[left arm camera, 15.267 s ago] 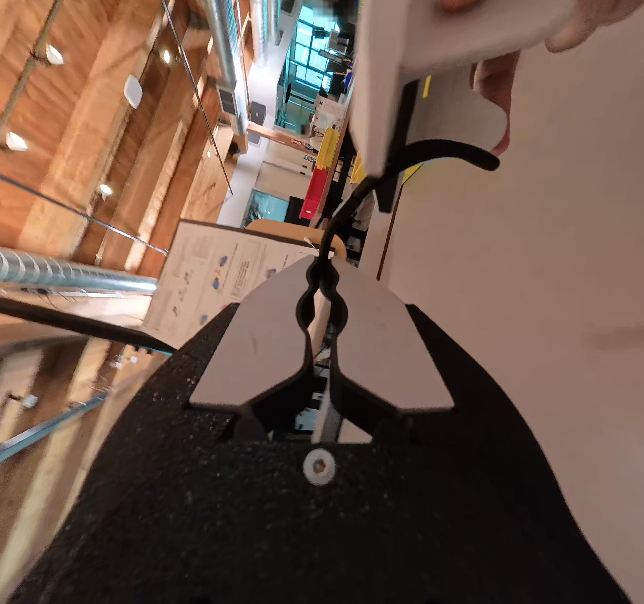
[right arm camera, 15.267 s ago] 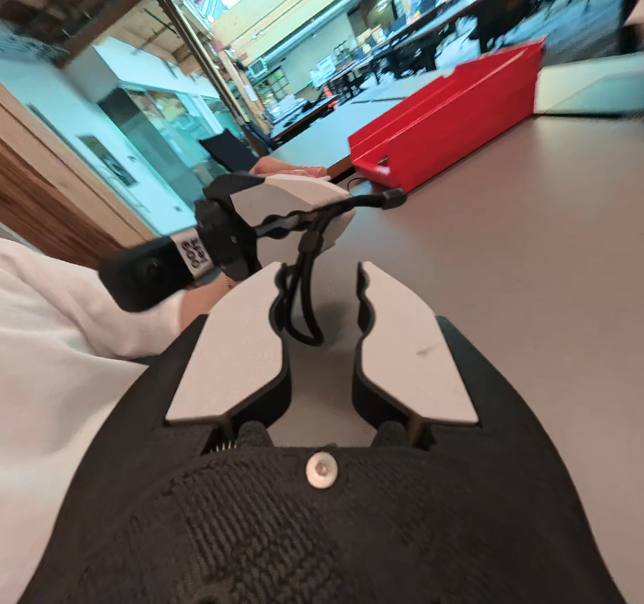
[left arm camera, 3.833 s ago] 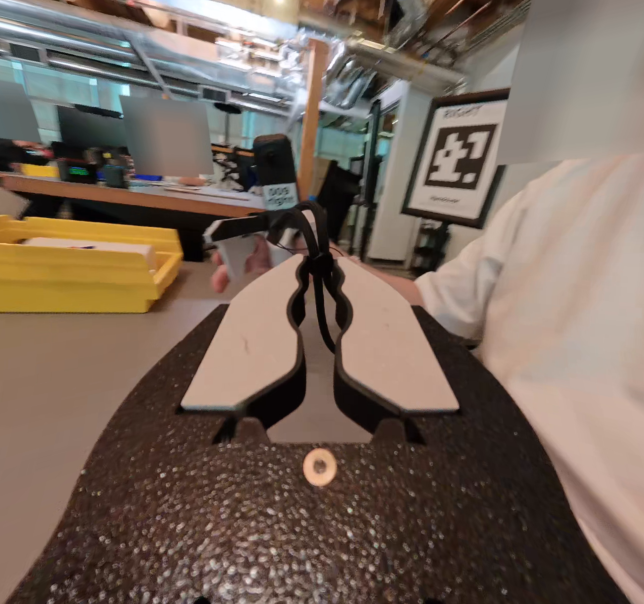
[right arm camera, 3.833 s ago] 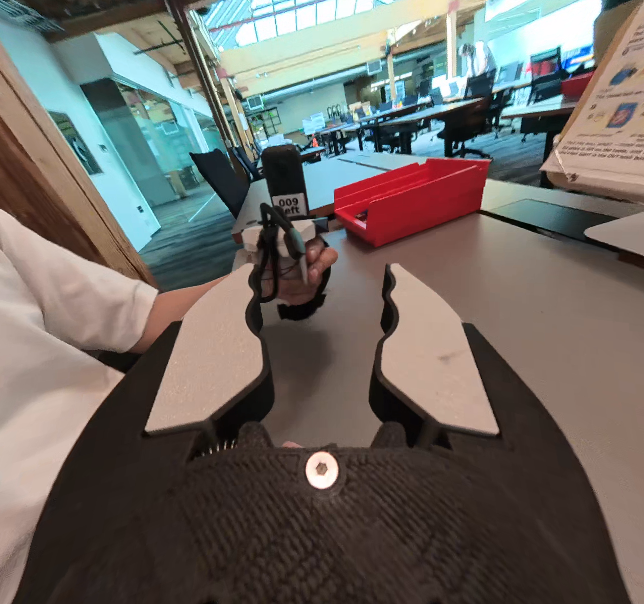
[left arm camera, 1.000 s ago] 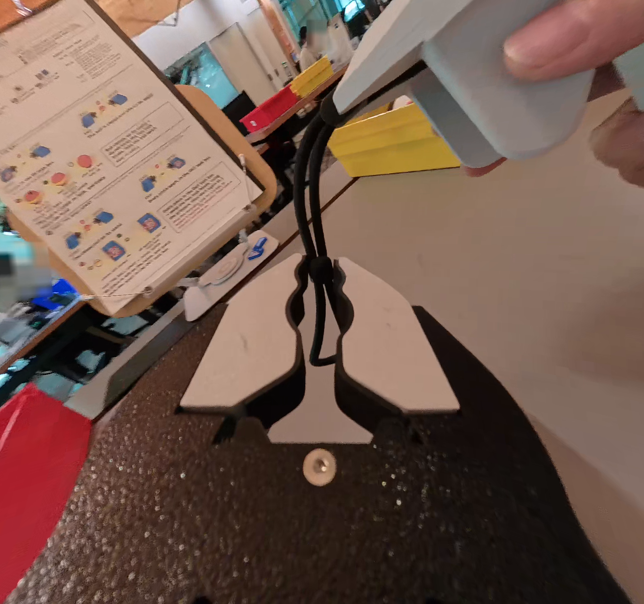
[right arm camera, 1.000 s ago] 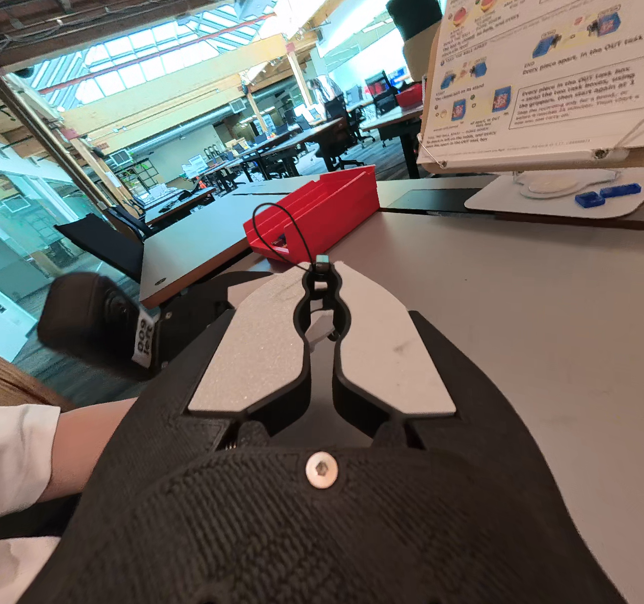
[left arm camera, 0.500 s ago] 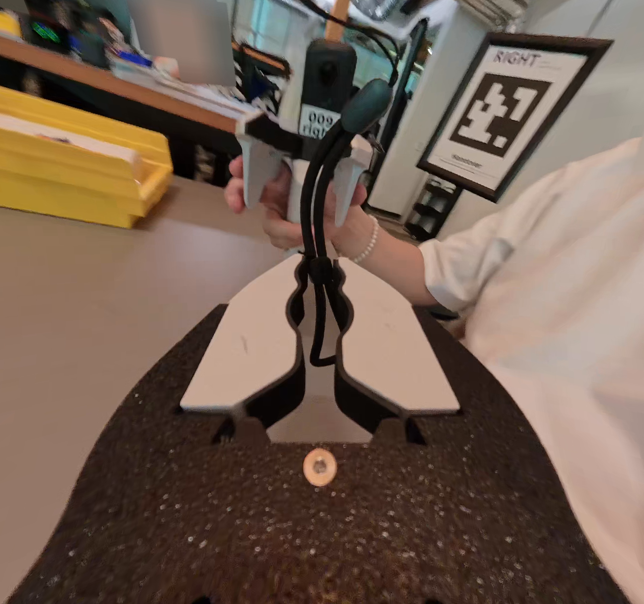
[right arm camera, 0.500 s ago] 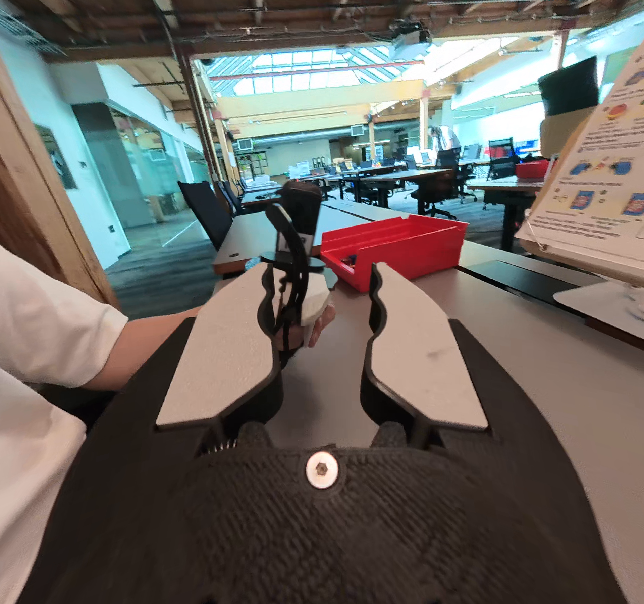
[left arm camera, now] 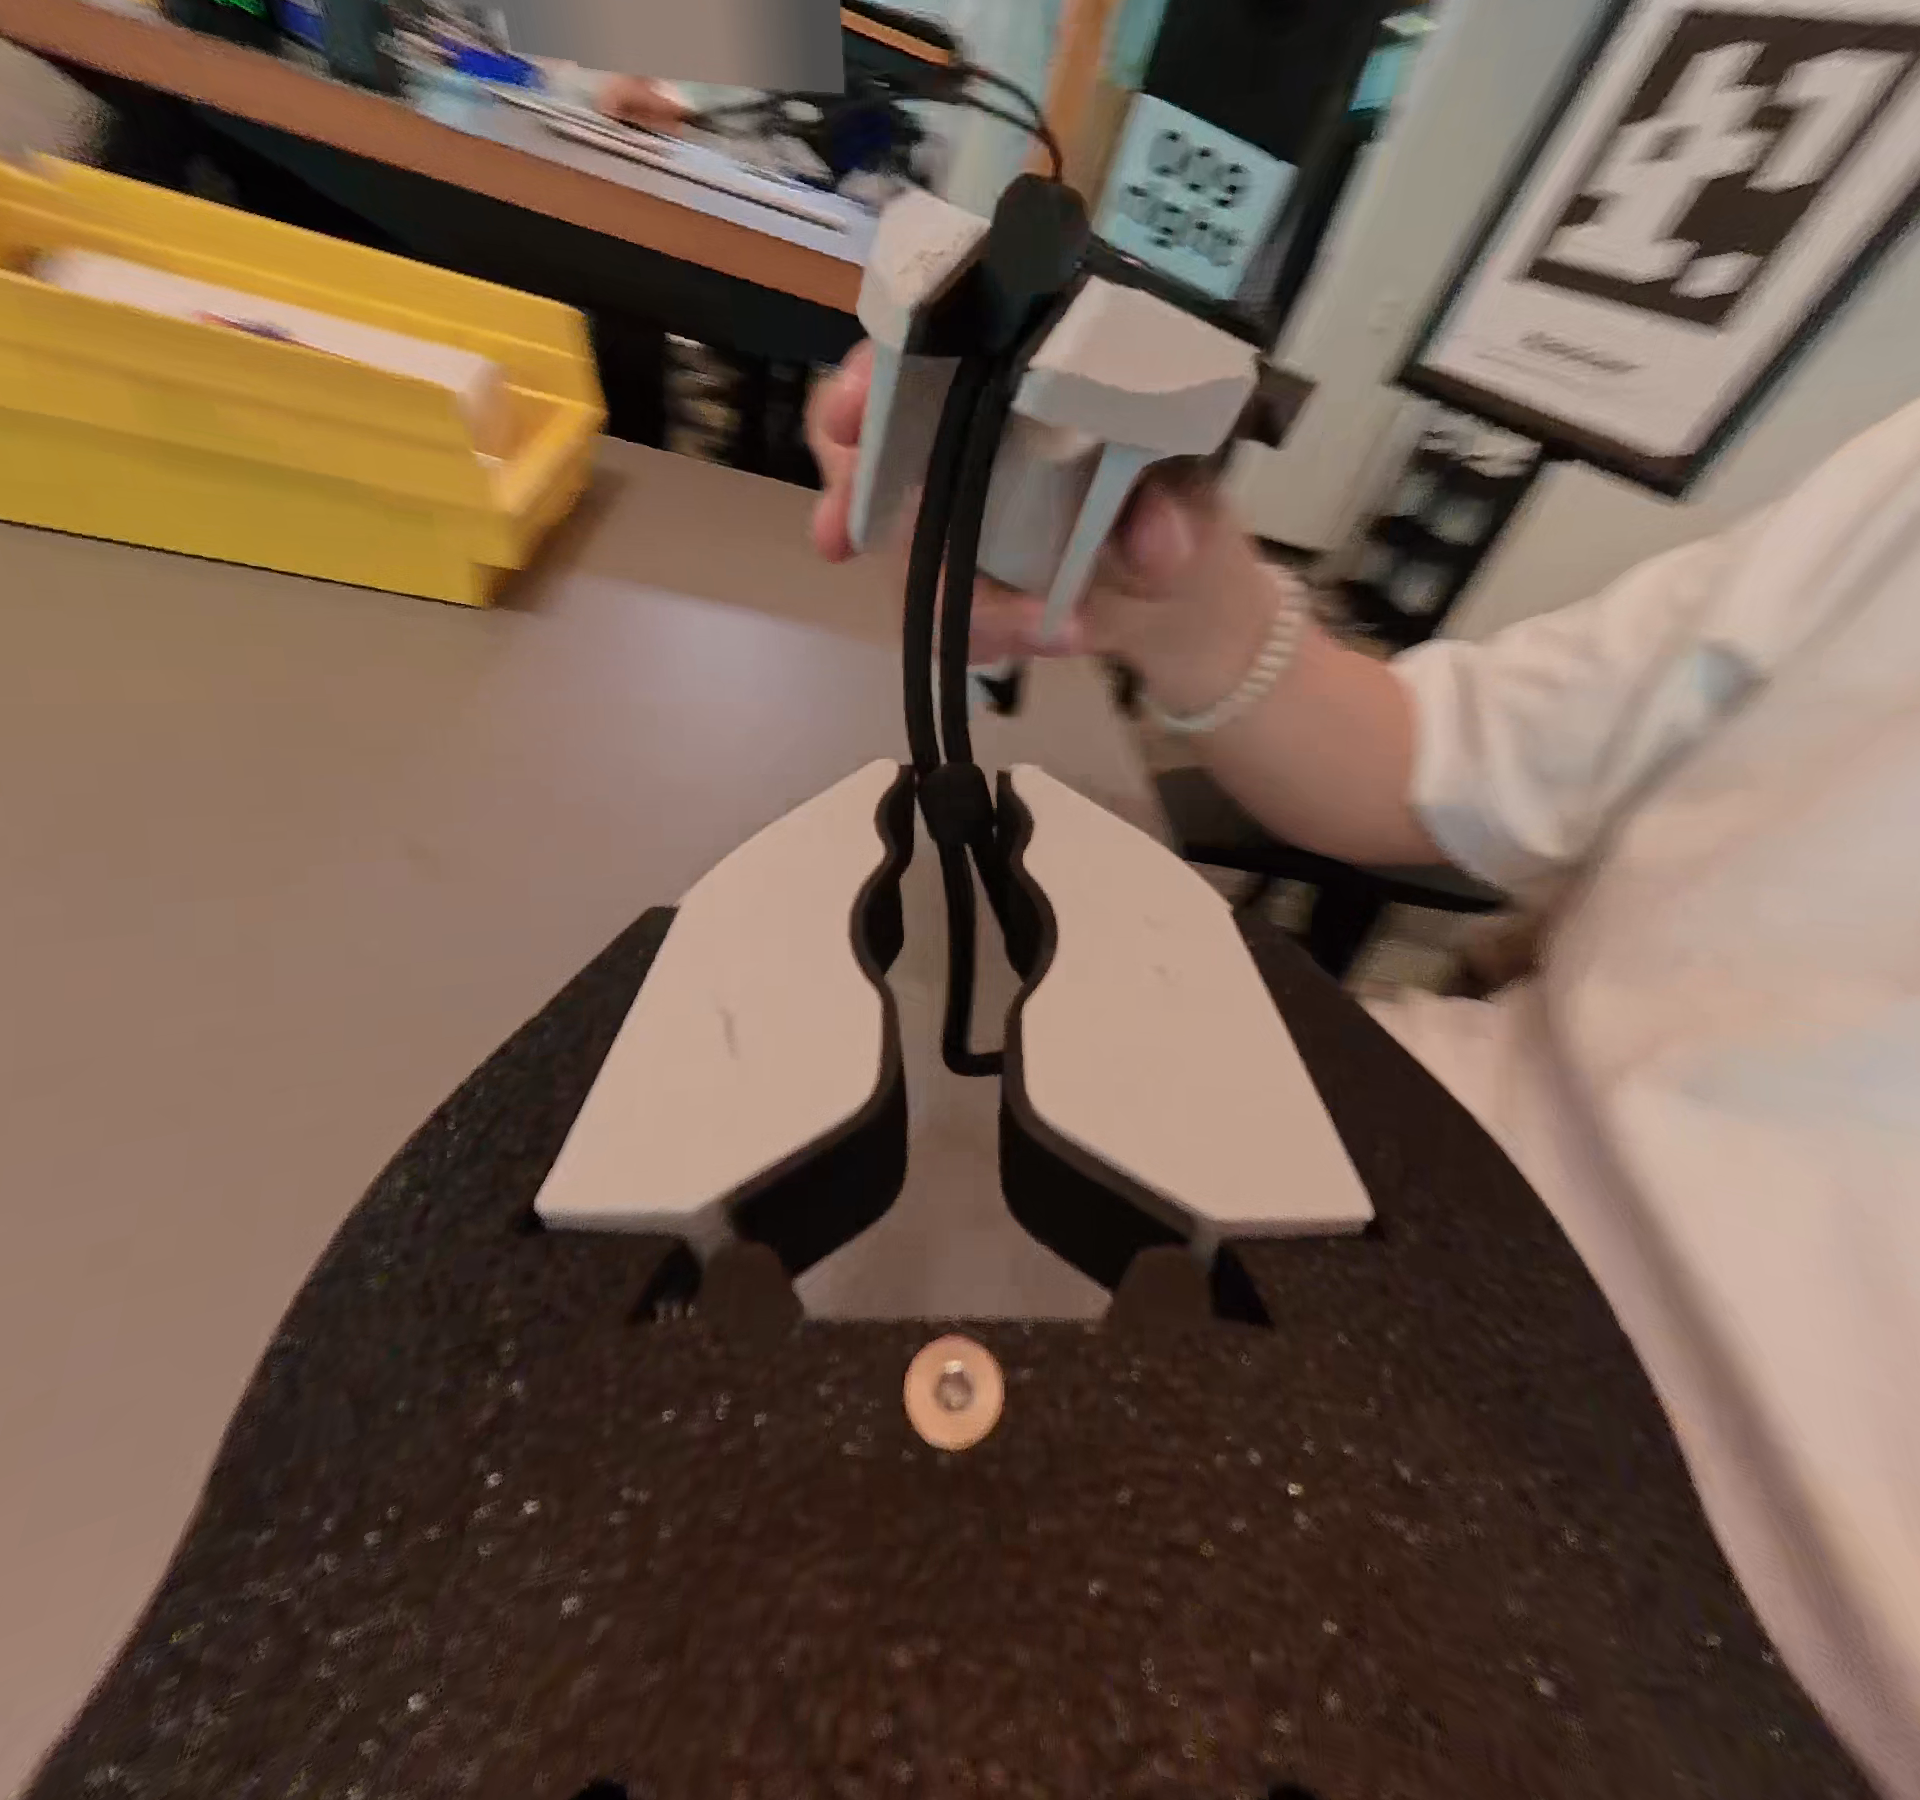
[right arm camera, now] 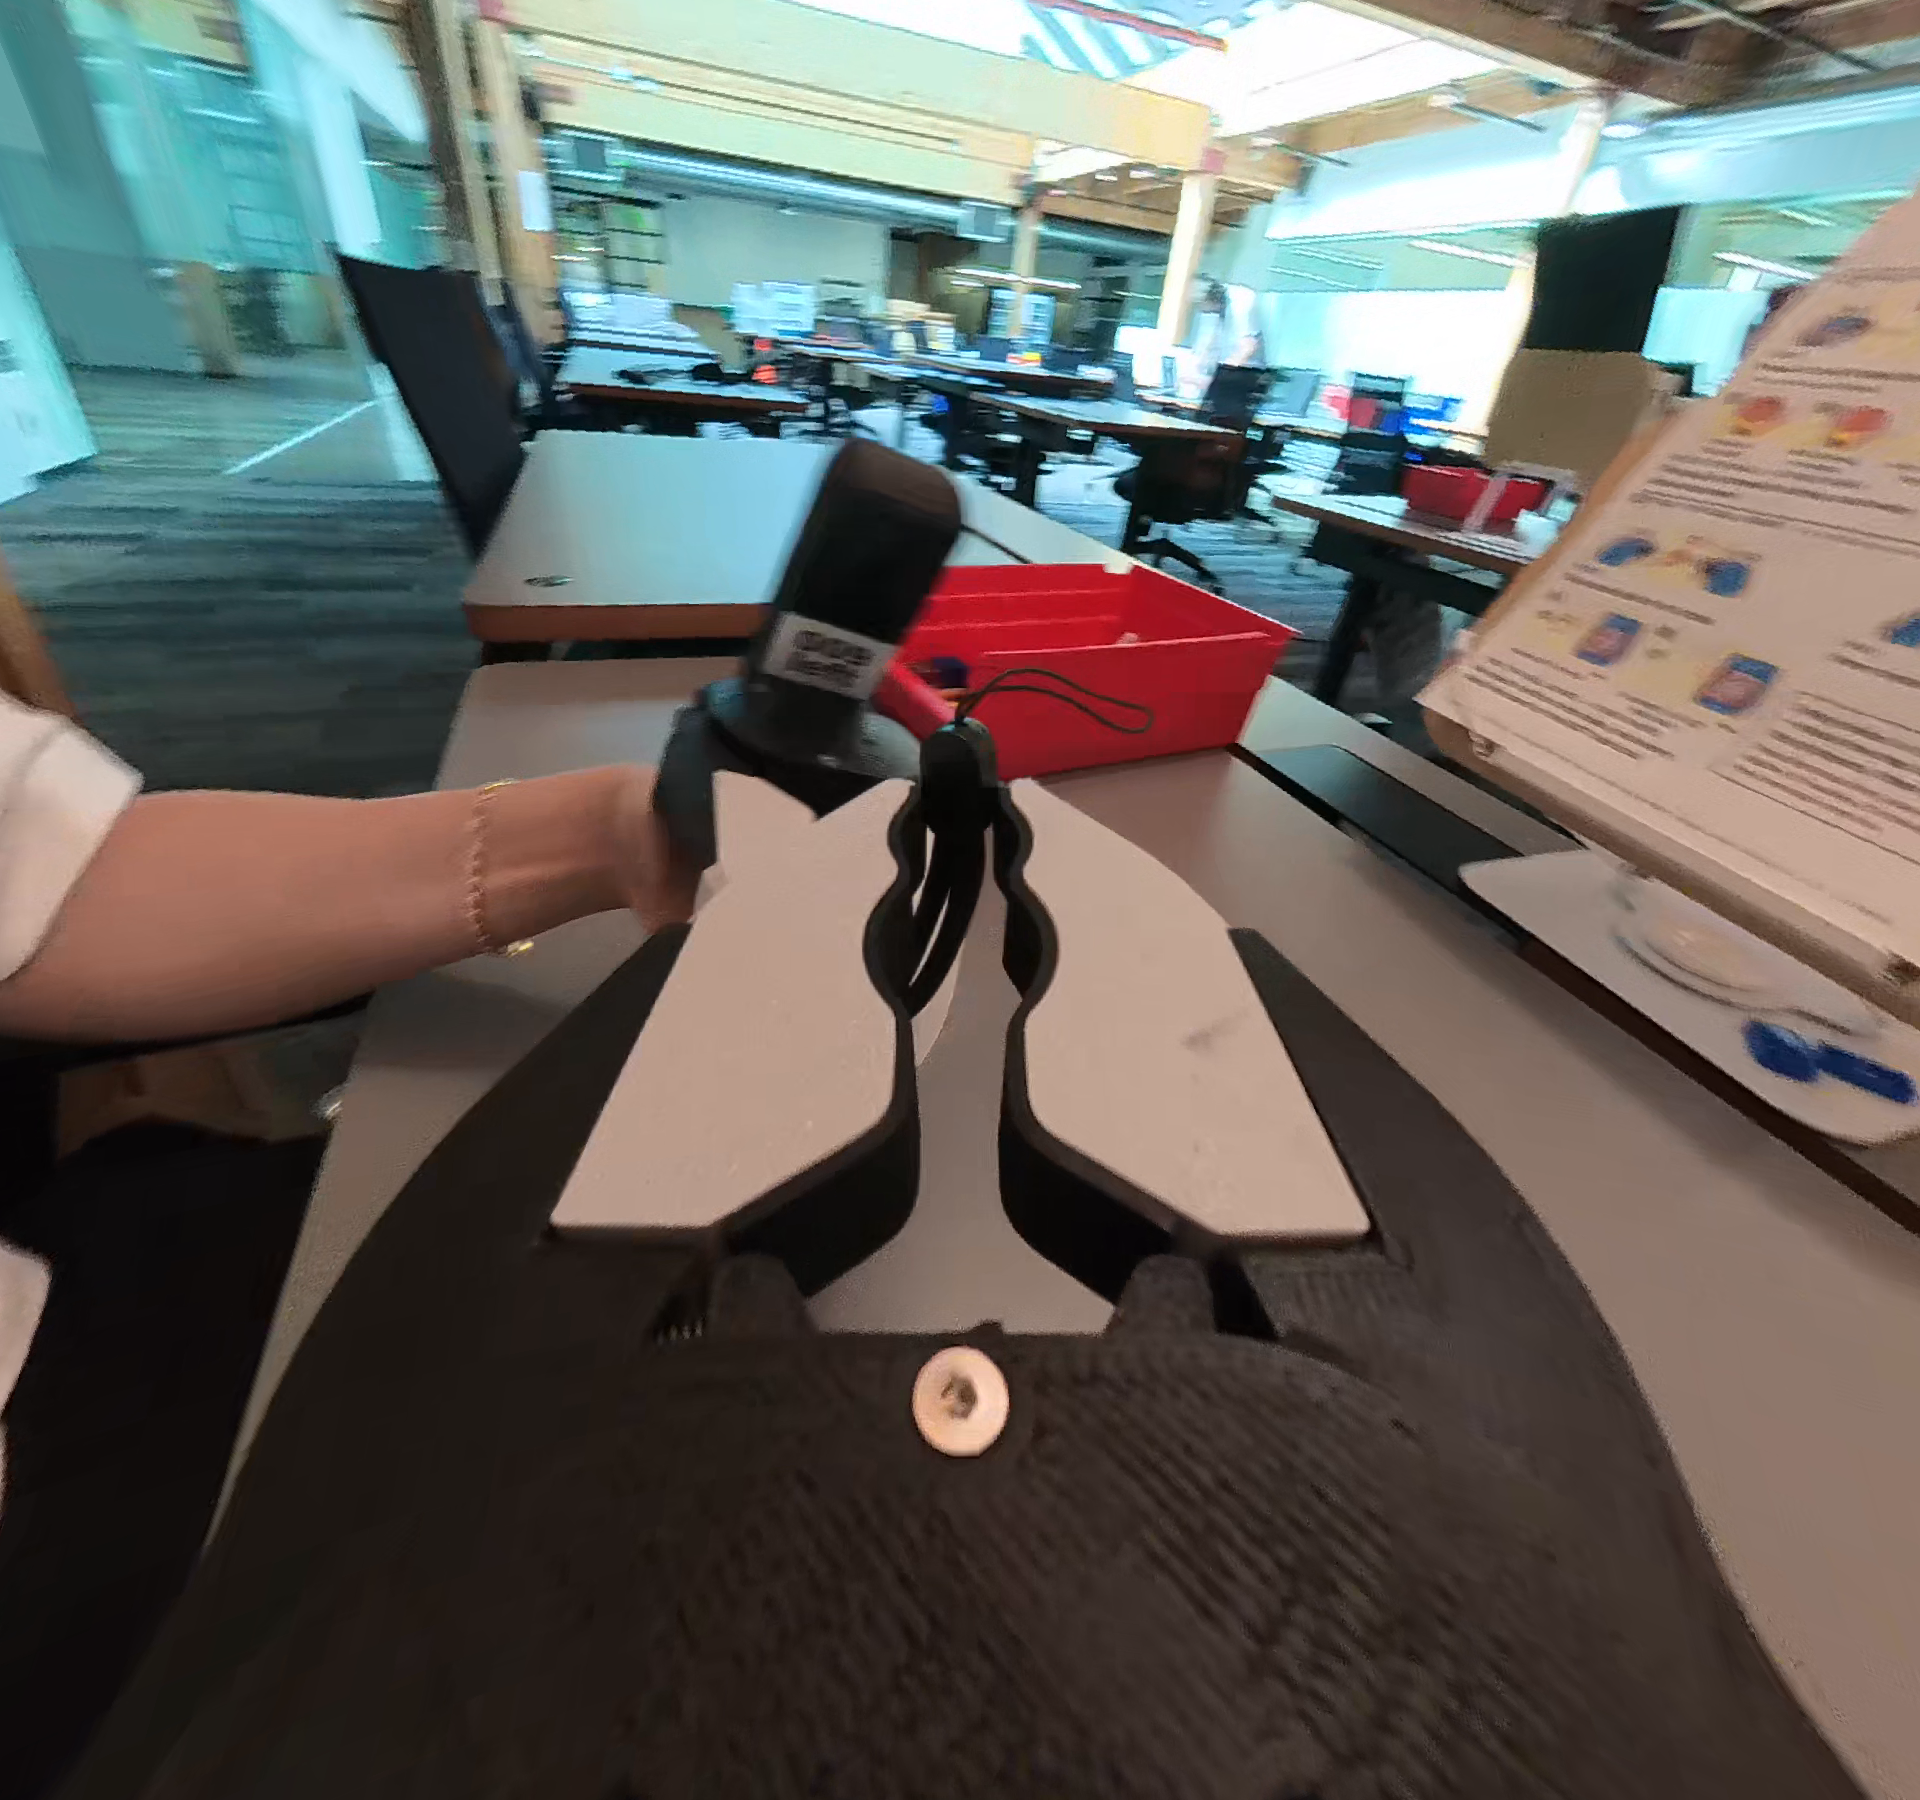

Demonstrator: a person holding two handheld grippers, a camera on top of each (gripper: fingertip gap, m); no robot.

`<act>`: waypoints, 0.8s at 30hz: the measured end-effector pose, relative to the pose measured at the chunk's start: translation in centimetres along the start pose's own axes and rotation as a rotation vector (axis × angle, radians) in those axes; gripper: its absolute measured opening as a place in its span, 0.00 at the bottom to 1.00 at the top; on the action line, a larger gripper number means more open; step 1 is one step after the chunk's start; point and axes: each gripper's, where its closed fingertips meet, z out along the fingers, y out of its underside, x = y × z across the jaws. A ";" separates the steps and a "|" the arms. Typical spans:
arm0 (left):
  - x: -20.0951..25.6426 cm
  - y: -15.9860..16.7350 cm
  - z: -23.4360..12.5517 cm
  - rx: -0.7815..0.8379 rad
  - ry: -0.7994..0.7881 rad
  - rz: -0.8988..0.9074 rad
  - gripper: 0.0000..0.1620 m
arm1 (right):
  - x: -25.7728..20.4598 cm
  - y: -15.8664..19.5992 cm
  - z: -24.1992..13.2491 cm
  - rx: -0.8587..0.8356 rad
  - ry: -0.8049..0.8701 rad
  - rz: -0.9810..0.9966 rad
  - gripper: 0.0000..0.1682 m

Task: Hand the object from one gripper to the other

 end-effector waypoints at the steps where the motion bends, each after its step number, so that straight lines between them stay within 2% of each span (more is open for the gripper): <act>1: -1.0 -0.4 -0.1 0.010 -0.097 0.055 0.13 | 1.0 0.1 0.1 -0.003 0.064 0.028 0.07; 2: -1.9 -0.8 -0.3 0.010 -0.198 0.117 0.21 | 2.0 0.4 0.0 -0.008 0.130 0.072 0.07; 3: -2.6 -1.1 -0.4 -0.005 -0.298 0.183 0.24 | 3.0 0.7 -0.1 -0.010 0.193 0.123 0.07; 6: -4.1 -1.4 -0.6 -0.129 -0.555 0.392 0.27 | 5.5 1.9 -0.8 -0.005 0.340 0.233 0.07; 9: -4.6 -1.8 0.2 -0.199 -0.738 0.518 0.22 | 6.7 2.3 -1.5 0.025 0.405 0.323 0.07; 13: -5.2 -1.0 1.3 -0.294 -0.880 0.648 0.19 | 6.3 2.1 -1.4 0.053 0.375 0.404 0.07; 15: -5.7 -0.8 0.9 -0.326 -0.944 0.705 0.07 | 6.2 1.9 -1.3 0.052 0.368 0.402 0.07; 16: -5.8 -1.0 0.6 -0.319 -0.973 0.724 0.06 | 6.1 1.8 -1.3 0.050 0.366 0.392 0.07; 21: -5.6 -1.3 0.4 -0.260 -0.891 0.631 0.03 | 4.8 1.0 -1.0 0.076 0.250 0.330 0.07; 22: -5.5 -1.4 0.3 -0.226 -0.847 0.577 0.03 | 4.5 0.6 -1.0 0.095 0.214 0.304 0.10; 24: -4.7 -1.9 0.3 -0.112 -0.699 0.440 0.03 | 4.7 0.5 -1.4 0.087 0.197 0.265 0.24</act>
